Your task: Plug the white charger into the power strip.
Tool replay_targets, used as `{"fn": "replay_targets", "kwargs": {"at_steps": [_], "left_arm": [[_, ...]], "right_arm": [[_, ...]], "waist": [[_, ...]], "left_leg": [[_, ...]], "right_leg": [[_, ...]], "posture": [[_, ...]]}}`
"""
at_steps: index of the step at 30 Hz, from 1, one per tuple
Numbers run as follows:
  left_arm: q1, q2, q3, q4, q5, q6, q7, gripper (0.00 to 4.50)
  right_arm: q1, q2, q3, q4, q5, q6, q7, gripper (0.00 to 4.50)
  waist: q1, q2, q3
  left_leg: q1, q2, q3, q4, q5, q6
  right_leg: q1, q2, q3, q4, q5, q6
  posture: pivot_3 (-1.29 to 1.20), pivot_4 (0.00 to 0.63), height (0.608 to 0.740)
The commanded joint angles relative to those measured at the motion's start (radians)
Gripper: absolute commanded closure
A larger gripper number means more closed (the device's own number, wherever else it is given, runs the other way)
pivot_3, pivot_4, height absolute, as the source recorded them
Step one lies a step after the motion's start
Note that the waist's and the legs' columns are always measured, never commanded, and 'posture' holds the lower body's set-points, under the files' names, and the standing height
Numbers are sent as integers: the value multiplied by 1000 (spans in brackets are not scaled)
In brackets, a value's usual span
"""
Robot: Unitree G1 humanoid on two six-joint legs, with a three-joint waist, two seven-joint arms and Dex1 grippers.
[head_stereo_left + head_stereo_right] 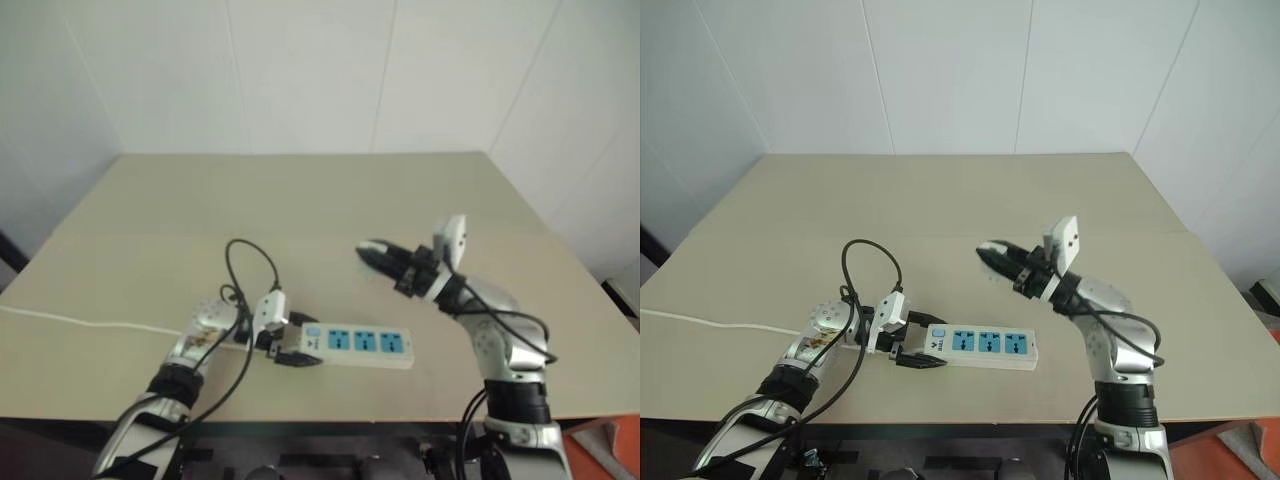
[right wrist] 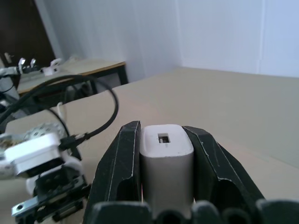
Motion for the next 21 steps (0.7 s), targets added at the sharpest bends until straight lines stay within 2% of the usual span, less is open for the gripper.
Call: {"fn": "replay_targets", "kwargs": {"at_steps": [1,9,21], "left_arm": [[33,45,-25,24,46,12,-3,1217],[51,49,-33,-3,44,23,-5,1217],[67,50,-43,-23,46,32,-11,1217]], "right_arm": [[37,-29,53,-37,0,-111,74,3332],[64,-57,187,34,-49,-245,161,3332],[16,-19,252,169,-65,-356,173,3332]], "waist": [[-2,0,0],[-15,0,0],[-16,0,0]], "left_leg": [[0,0,0,0,0,0],[1,1,0,0,0,0],[1,1,0,-1,0,0]], "right_leg": [[0,0,0,0,0,0],[0,1,0,0,0,0],[0,1,0,0,0,0]], "posture": [[0,150,740],[0,150,740],[0,150,740]]}}
